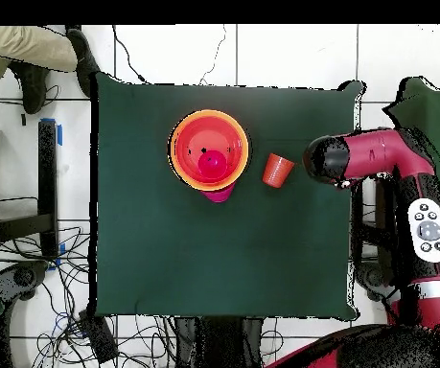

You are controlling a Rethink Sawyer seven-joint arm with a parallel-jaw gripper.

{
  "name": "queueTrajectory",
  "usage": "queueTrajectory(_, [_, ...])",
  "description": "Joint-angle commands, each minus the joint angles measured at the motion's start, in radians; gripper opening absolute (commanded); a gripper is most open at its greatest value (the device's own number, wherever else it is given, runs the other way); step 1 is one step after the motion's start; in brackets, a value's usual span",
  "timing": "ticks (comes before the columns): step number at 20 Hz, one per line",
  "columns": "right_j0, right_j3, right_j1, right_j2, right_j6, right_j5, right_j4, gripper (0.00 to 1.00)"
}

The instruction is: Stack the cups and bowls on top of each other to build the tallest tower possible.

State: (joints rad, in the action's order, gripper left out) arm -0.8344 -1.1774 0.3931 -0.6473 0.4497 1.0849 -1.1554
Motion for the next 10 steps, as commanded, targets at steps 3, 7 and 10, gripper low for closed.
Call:
queueTrajectory(3, [-0.054,0.051,-0.195,-0.102,0.123,-0.413,-0.013,1.0])
queueTrajectory(7, [-0.077,0.064,-0.237,-0.126,0.129,-0.523,-0.005,1.0])
queueTrajectory(10, [-0.112,0.045,-0.258,-0.16,0.178,-0.554,0.031,1.0])
